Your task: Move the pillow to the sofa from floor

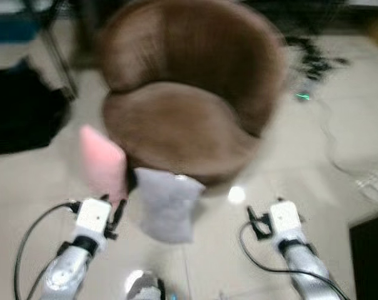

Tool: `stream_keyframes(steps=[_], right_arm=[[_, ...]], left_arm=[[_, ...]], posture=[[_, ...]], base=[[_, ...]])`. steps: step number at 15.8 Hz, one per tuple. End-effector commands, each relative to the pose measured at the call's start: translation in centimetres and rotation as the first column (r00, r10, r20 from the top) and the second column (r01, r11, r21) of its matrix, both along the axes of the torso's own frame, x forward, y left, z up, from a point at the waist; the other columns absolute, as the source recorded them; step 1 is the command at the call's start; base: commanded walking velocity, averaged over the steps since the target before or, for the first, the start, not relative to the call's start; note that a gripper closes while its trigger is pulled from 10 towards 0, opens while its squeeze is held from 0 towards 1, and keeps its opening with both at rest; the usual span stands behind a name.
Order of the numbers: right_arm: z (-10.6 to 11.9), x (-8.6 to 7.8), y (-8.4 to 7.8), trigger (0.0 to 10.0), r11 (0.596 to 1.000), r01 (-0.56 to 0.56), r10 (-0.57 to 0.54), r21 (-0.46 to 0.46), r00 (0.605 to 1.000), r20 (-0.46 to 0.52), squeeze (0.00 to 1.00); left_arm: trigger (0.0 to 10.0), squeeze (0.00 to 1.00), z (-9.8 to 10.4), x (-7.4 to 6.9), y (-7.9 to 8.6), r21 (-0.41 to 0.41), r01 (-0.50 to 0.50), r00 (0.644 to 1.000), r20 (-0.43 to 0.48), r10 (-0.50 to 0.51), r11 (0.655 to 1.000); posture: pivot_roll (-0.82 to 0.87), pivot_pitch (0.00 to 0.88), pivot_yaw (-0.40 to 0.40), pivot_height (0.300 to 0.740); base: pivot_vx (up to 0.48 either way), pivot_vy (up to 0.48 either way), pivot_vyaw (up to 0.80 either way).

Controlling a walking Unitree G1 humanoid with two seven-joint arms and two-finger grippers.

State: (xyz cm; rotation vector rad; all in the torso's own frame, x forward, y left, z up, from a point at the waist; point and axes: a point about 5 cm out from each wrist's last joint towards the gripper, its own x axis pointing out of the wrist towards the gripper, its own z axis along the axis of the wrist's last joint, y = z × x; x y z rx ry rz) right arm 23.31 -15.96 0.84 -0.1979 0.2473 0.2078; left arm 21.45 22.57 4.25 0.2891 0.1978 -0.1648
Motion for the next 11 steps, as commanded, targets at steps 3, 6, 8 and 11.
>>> stream_keyframes(steps=[3, 6, 8, 11], right_arm=[[-0.9, -0.7, -1.4, 10.0, 1.000, 0.020, -0.020, -0.011, 0.999, -0.036, 0.22], [-1.3, -0.4, -1.6, 10.0, 1.000, 0.017, -0.018, -0.011, 0.999, -0.040, 0.22], [-1.7, -0.4, -1.5, 10.0, 1.000, 0.010, -0.011, -0.014, 0.999, -0.047, 0.22], [-2.4, -0.6, -1.5, 10.0, 1.000, 0.007, -0.008, -0.014, 0.998, -0.064, 0.22]], left_arm=[[10.0, 0.00, -0.2, 0.0, -0.5, -0.029, 0.001, 1.000, -0.005, -0.002, 1.000], [10.0, 0.00, 0.0, 0.0, -0.5, -0.015, -0.006, 1.000, 0.015, 0.007, 1.000], [10.0, 0.00, 0.0, 0.1, -0.4, 0.006, -0.005, 1.000, 0.012, 0.004, 1.000], [10.0, 0.00, -0.1, 0.1, -0.4, 0.013, -0.004, 1.000, 0.015, 0.004, 1.000]], posture=[[0.07, 0.179, -0.071, 0.740], [0.07, 0.173, -0.072, 0.740], [0.07, 0.167, -0.070, 0.740], [0.07, 0.161, -0.070, 0.740]], base=[[0.000, 0.000, 0.00], [0.000, 0.000, 0.00], [0.274, -0.381, 0.00], [0.331, -0.344, 0.00]])
